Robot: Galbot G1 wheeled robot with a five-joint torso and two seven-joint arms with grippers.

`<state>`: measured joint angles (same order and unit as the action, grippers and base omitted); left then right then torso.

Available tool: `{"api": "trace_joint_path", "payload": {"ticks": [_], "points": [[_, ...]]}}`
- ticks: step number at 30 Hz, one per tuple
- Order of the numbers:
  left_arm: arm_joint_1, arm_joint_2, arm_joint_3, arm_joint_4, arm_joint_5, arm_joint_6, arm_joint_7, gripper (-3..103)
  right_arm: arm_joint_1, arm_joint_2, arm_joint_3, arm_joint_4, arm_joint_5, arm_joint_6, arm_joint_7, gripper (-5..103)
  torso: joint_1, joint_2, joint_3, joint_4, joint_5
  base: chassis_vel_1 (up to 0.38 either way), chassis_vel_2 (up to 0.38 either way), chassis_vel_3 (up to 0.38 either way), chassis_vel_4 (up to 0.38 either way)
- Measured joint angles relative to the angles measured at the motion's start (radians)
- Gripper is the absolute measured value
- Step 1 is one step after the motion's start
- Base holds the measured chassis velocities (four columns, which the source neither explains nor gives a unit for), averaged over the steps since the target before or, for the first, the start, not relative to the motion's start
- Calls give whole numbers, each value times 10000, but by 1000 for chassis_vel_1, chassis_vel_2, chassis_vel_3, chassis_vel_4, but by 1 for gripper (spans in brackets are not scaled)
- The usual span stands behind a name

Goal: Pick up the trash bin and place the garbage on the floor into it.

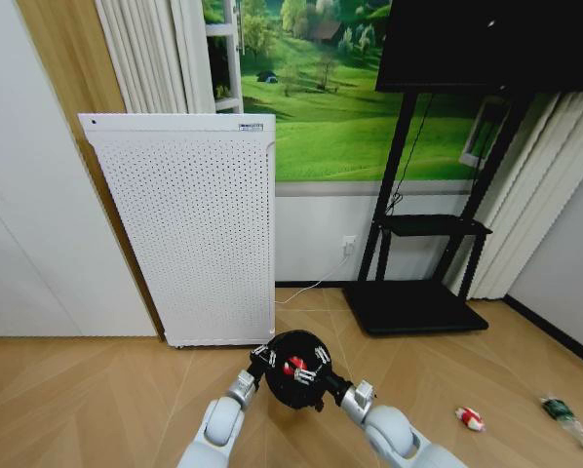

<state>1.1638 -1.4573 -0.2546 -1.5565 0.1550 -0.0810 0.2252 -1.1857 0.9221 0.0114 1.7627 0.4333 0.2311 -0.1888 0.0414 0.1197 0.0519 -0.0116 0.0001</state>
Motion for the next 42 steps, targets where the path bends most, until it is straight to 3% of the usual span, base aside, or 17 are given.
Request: {"api": "trace_joint_path", "payload": {"ticks": [3, 10, 14, 18, 22, 33, 38, 42], "points": [[62, -6, -25, -80, 4, -3, 1, 6, -154, 8, 168, 50, 11, 0, 26, 99, 0, 0, 1, 1, 0, 0, 0, 0, 0], [412, 147, -458, -502, -122, 15, -13, 6, -786, 52, 1033, 317, 513, -214, 554, 100, 0, 0, 0, 0, -3, 0, 0, 0, 0], [1081, 522, -1306, -1072, -447, 56, -22, 6, -1276, 31, 1631, 268, 540, -408, 1835, 100, 0, 0, 0, -2, -2, 0, 0, 0, 0], [1623, 706, -2004, -1510, -622, 58, -29, 6, -1372, 5, 1953, 182, 546, -810, 2352, 100, -1, 0, 0, 6, -2, 0, 0, 0, 0], [2213, 1107, -3156, -2194, -1031, 90, -57, 6, -1551, 162, 2946, 260, 970, -1842, 3497, 100, -1, 0, 0, 0, -2, 0, 0, 0, 0], [2907, 1846, -4895, -3328, -1910, 276, -108, 6, -2510, 217, 5477, 510, 1386, -2657, 3626, 100, -1, 0, 0, -1, 0, 0, 0, 0, 0], [3130, 1681, -5109, -3614, -2012, 278, -145, 6, -3089, 456, 6483, 642, 1237, -2862, 3380, 100, -1, 0, 0, -3, 0, 0, 0, 0, 0], [3298, 1338, -5147, -3843, -2008, 281, -169, 6, -3497, 545, 6905, 669, 1139, -2497, 3163, 100, -1, 0, 0, 0, 0, 0, 0, 0, 0]]}}
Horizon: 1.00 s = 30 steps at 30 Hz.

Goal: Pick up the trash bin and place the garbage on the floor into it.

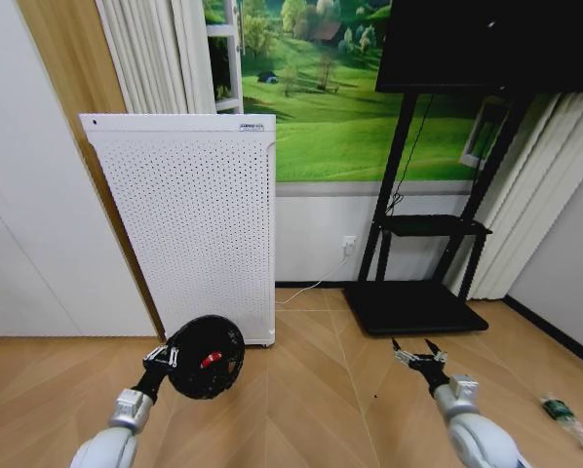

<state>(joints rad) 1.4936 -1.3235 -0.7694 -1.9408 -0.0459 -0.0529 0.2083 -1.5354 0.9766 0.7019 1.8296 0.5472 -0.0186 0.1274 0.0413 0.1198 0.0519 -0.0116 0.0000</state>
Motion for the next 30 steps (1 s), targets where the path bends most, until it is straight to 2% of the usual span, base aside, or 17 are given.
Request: {"api": "trace_joint_path", "payload": {"ticks": [4, 14, 30], "points": [[147, -194, -22, -139, 57, 4, -16, 6, -82, 3, 22, -61, -134, 194, -45, 100, 0, 0, 1, 0, 0, 0, 0, 0, 0], [180, -211, -111, -110, 65, -20, -31, 6, 332, 22, -540, -253, -105, 82, 110, 100, 0, 0, 1, 3, -2, -29, -28, 26, 24], [-86, -169, 3, 303, 70, -23, -35, 6, 1144, -188, -1431, -869, 115, -165, 245, 100, 0, 0, 1, 0, 1, -217, -204, 206, 207]]}}
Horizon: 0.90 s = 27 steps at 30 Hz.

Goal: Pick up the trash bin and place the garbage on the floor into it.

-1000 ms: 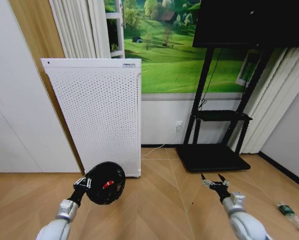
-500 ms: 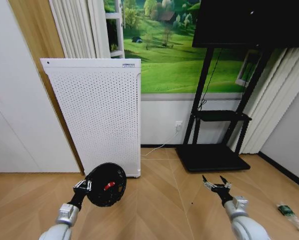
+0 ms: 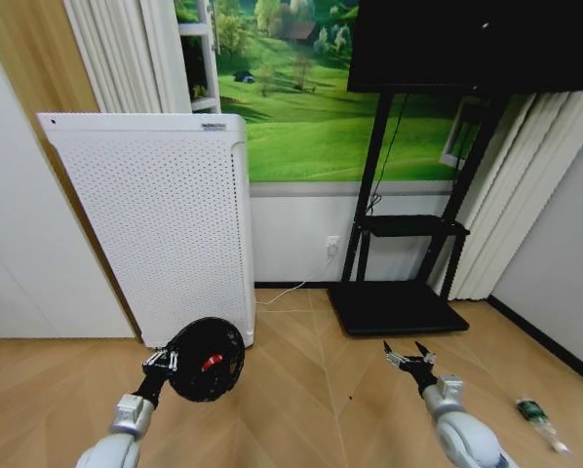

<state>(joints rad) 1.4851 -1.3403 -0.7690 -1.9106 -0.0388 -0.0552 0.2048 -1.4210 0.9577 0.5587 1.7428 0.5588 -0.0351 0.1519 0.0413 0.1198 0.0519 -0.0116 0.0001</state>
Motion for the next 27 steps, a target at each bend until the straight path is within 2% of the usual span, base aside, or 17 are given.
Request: {"api": "trace_joint_path", "payload": {"ticks": [5, 8, 10, 11, 12, 13, 16, 19, 22, 27], "points": [[-35, -1, 12, 81, 14, 4, -4, 6, 104, -27, -120, -114, 35, -25, 12, 100, 0, -1, 1, -1, -7, -321, -327, 308, 319], [-64, 13, 12, 165, 25, 3, -4, 6, 181, -29, -259, -246, 35, -20, 78, 100, 1, -1, 0, -1, 8, -331, -339, 364, 330], [-77, 0, 29, 218, 46, -1, -3, 6, 210, -27, -349, -380, 8, 96, 108, 100, 0, -1, 0, 1, -4, -232, -283, 296, 315], [-97, -20, 40, 238, 58, -6, -3, 6, 226, -47, -417, -542, -2, 55, 97, 100, 1, -1, 0, -7, 11, -232, -226, 230, 207], [-105, -31, 54, 271, 77, -7, -2, 6, 309, -124, -486, -700, 10, -51, 104, 100, 2, -1, 1, -1, -6, -127, -226, 129, 132], [-105, -31, 54, 271, 77, -7, -2, 6, 309, -124, -486, -700, 10, -51, 104, 100, 2, -1, 1, -1, -6, -127, -226, 129, 132], [-122, -34, 94, 297, 117, -8, 0, 6, 432, -296, -734, -1019, 98, -390, 267, 100, 1, -2, 0, -3, 5, -42, -86, 86, 19], [-124, -28, 178, 325, 157, -7, -1, 6, 511, -490, -1081, -1354, 278, -833, 455, 100, 2, -2, 1, 6, -9, 23, 35, -20, -15], [-167, 7, 269, 389, 179, -8, -1, 6, 499, -614, -1393, -1689, 442, -1179, 545, 100, 1, -1, 1, 7, 3, 86, 97, -54, -63], [-225, 122, 468, 626, 205, -89, 26, 6, 391, -614, -1782, -2121, 899, -1686, 836, 100, 1, -2, 0, -3, 0, 34, 18, -12, -21]]}}
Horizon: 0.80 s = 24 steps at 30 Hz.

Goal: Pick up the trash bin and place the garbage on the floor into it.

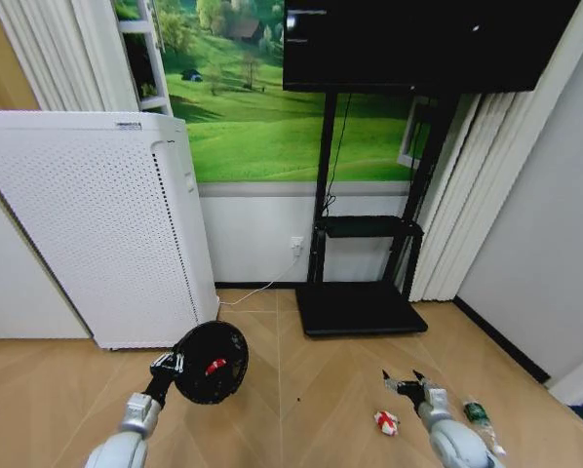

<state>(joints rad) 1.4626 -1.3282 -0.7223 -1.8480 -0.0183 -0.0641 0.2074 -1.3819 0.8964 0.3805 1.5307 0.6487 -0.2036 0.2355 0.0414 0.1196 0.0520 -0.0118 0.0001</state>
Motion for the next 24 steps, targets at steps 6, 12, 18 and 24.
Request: {"api": "trace_joint_path", "payload": {"ticks": [6, 12, 18, 24], "points": [[42, 11, 56, 200, 28, -120, 9, 6, -189, 116, -430, -190, 526, -589, 413, 100, 0, 0, -1, 4, -2, 0, 0, 0, 0], [-53, 9, 122, 457, 65, -166, 10, 6, -140, 282, -1079, -679, 458, -750, 448, 100, 0, 0, 0, 2, -1, 0, 0, 0, 0], [-125, 1, 206, 667, 126, -169, 14, 6, 509, 435, -1684, -1620, 228, -534, 295, 100, 0, 0, 0, 5, -1, 0, 0, 0, 0], [-186, -7, 271, 902, 180, -188, 18, 6, 1494, 709, -2342, -2917, -96, -314, 189, 100, 0, 0, 0, 4, -1, 0, 0, 0, 0]]}}
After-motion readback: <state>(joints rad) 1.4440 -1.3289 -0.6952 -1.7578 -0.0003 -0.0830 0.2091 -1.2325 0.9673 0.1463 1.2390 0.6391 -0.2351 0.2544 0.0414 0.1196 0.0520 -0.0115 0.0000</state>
